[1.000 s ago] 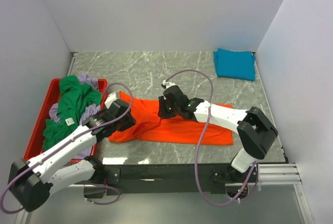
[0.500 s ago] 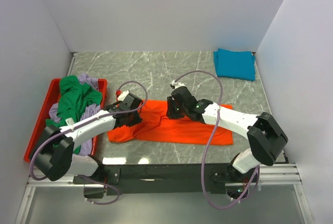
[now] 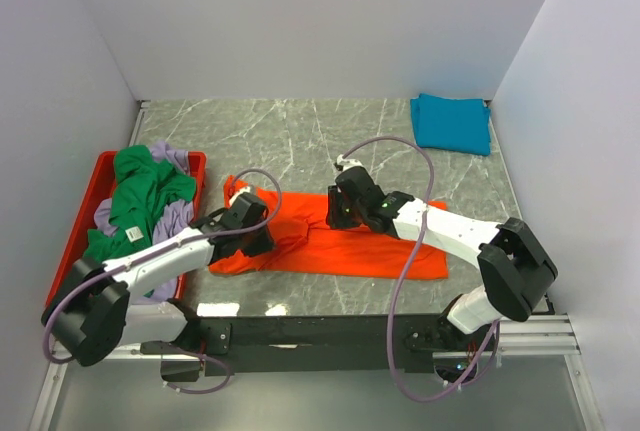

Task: Fold and stack the t-shirts
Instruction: Fold the tshirt

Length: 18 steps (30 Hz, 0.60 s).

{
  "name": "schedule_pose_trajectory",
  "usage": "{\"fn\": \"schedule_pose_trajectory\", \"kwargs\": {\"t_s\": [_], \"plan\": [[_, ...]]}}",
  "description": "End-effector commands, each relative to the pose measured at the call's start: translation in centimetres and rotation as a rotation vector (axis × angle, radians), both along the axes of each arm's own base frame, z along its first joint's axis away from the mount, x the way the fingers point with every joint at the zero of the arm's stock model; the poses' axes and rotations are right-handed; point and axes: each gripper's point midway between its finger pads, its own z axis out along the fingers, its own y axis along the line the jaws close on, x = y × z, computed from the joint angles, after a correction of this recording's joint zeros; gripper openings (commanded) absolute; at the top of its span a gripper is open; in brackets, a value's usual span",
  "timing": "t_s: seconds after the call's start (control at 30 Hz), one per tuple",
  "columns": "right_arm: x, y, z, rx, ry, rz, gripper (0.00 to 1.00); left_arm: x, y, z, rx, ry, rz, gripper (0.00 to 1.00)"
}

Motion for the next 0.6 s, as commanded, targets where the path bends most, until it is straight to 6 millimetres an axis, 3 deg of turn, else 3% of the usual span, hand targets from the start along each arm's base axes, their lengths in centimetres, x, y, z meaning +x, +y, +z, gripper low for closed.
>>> {"fn": "schedule_pose_trajectory", "kwargs": {"t_s": [0.0,0.33,0.57], "plan": [[0.6,-0.5,1.5,0.027,-0.052,-0.017,0.36,-0.7,-1.1,1.3,-0.077,-0.03,-0.043,0.22],[0.8,-1.1,1.3,0.024,-0.047,-0.031,0.36,-2.0,-1.1,1.3,-0.088,-0.022,-0.102,0.22],[0.9,-1.9,1.0,0.013,-0.042,-0.051,0.36,-2.3,-2.4,3.3,-0.157,-0.058,-0.159,0.21]]}}
